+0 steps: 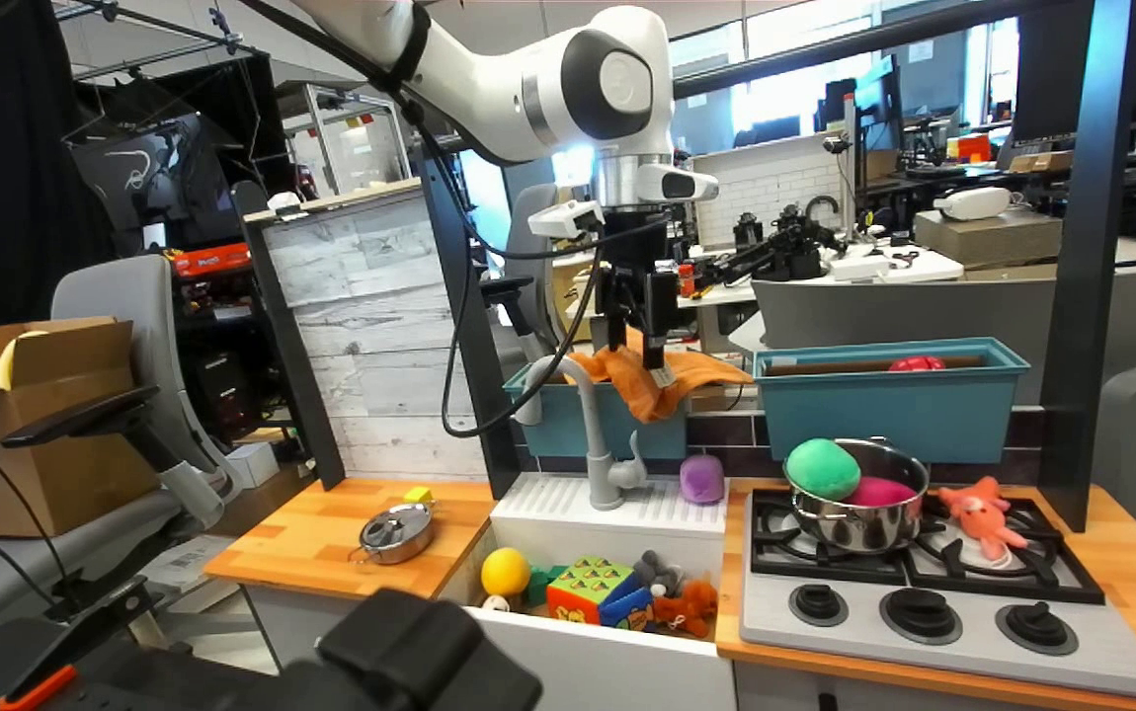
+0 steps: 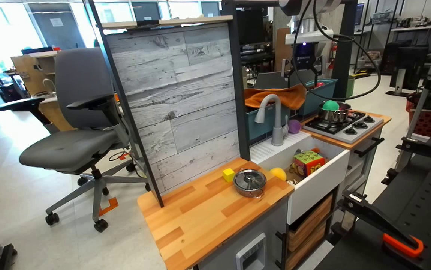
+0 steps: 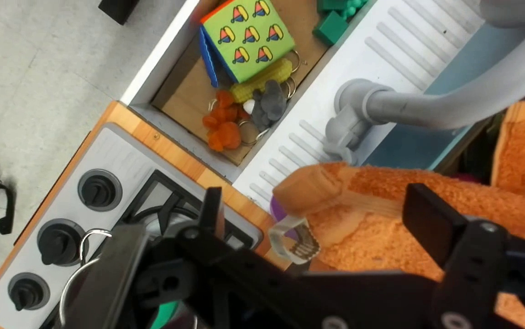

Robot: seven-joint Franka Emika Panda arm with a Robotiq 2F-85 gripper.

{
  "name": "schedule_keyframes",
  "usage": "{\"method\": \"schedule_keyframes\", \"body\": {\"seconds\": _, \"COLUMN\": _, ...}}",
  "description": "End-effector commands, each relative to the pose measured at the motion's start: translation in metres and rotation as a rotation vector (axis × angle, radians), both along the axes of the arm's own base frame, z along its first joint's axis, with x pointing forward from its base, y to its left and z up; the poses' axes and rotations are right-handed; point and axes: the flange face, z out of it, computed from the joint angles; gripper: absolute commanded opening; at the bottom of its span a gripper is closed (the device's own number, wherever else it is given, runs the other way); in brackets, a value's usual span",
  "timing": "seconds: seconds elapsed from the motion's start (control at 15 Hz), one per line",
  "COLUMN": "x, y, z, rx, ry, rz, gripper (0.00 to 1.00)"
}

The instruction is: Hang the orange towel on the black rod

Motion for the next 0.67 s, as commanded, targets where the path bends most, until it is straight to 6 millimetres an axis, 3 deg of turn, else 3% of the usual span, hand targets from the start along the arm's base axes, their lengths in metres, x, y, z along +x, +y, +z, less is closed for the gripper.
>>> {"method": "schedule_keyframes", "body": {"seconds": 0.0, "x": 0.0053, "y": 0.0104, "z": -0.0005, "rx": 0.062, "ry": 0.011, "rz": 0.044, "gripper": 1.00}}
{"method": "schedule_keyframes", "body": {"seconds": 0.27, "x": 0.0064, "y": 0.0122, "z": -0.0010, "rx": 0.076, "ry": 0.005, "rz": 0.060, "gripper": 1.00}}
{"method": "schedule_keyframes", "body": {"seconds": 0.33, "x": 0.0067, "y": 0.0124, "z": -0.0010, "rx": 0.074, "ry": 0.006, "rz": 0.061, "gripper": 0.75}}
{"method": "schedule_keyframes", "body": {"seconds": 0.4, "x": 0.0071, "y": 0.0134, "z": -0.0010, "rx": 0.076, "ry": 0.004, "rz": 0.062, "gripper": 0.74}}
{"method": "schedule_keyframes", "body": {"seconds": 0.6, "x": 0.0083, "y": 0.0144, "z": -0.0014, "rx": 0.073, "ry": -0.004, "rz": 0.061, "gripper": 0.50}}
